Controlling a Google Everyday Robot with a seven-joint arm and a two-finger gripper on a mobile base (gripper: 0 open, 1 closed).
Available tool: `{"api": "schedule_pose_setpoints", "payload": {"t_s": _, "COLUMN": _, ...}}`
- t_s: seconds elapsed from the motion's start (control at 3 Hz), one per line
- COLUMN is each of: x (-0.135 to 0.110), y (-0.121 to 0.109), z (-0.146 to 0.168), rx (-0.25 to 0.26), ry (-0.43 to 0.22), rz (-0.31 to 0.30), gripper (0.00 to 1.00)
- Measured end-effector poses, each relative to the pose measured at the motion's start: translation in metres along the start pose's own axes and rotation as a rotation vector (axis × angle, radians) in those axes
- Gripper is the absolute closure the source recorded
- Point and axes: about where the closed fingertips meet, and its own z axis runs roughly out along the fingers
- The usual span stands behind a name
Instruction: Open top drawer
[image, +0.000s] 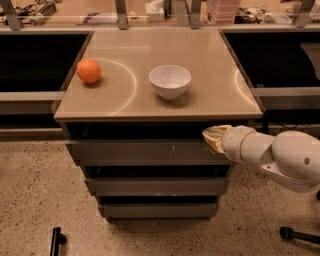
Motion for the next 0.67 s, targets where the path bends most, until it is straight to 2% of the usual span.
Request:
{"api": "schedule_pose_setpoints", "payload": {"t_s": 0.33, "x": 0.007, "y": -0.009, "z": 0.018, "rx": 0.038, "ry": 0.002, "rz": -0.005, "gripper": 1.00}}
{"api": "schedule_pose_setpoints", "payload": {"t_s": 0.67, "x": 0.016, "y": -0.027, "z": 0.028, "rx": 0.100, "ry": 0.004, "rz": 0.004, "gripper": 1.00}}
